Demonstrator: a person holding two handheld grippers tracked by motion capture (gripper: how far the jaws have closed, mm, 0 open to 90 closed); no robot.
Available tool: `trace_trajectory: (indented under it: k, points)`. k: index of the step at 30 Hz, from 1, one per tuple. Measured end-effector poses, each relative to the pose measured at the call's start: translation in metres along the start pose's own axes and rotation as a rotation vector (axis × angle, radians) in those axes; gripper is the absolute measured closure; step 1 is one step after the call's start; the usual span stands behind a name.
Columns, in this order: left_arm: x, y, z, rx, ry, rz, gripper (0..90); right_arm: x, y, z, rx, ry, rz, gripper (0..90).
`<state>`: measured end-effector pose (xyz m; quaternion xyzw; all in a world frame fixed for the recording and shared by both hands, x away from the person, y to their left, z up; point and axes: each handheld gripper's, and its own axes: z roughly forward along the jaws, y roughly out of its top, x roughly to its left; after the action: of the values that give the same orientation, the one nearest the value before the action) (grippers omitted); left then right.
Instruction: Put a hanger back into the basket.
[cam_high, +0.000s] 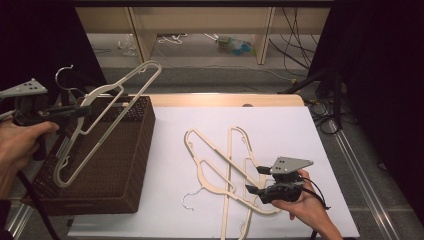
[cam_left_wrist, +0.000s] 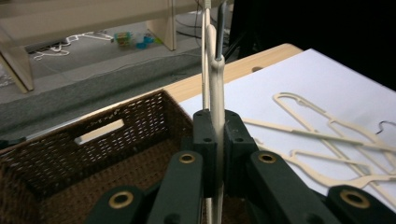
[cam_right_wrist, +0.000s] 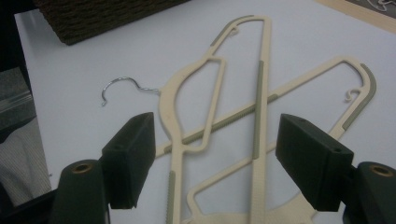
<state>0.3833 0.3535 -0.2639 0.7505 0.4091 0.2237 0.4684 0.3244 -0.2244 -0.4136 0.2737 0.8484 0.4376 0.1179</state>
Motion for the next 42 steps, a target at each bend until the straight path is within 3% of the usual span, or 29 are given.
trace_trajectory:
  k: [7,11,21,22,29,30,32,37,39,42]
  points:
    - [0.015,-0.013,0.001,0.002,0.016,-0.02,86.0,0.0,-0.002,-0.001,0.002,0.002,0.002,29.8]
    - [0.027,-0.025,0.003,0.01,0.023,-0.051,86.0,0.0,-0.002,-0.001,0.004,0.007,-0.002,29.9]
    - [0.046,-0.046,0.007,0.055,0.033,-0.03,86.0,-0.001,-0.002,-0.001,0.004,0.002,0.002,30.2]
    - [0.046,-0.048,0.007,0.059,0.036,-0.041,86.0,-0.001,-0.002,-0.001,0.0,0.0,-0.005,30.2]
    - [0.048,-0.06,0.01,0.08,0.018,-0.008,86.0,-0.001,-0.002,0.0,0.006,0.005,0.004,30.1]
    - [0.05,-0.06,0.01,0.09,0.016,0.014,86.0,-0.001,-0.002,0.0,0.006,0.005,-0.002,30.1]
    - [0.049,-0.064,0.012,0.093,0.022,-0.025,86.0,-0.001,-0.002,0.0,0.004,0.009,-0.001,30.2]
    - [0.055,-0.07,0.015,0.121,0.017,0.016,86.0,-0.001,-0.002,0.0,0.006,0.006,0.002,30.2]
    - [0.056,-0.073,0.016,0.127,0.01,0.017,86.0,-0.001,-0.002,0.001,0.006,0.005,-0.006,30.2]
    - [0.054,-0.077,0.018,0.131,0.01,-0.014,86.0,-0.001,-0.001,0.001,0.008,0.014,-0.006,30.2]
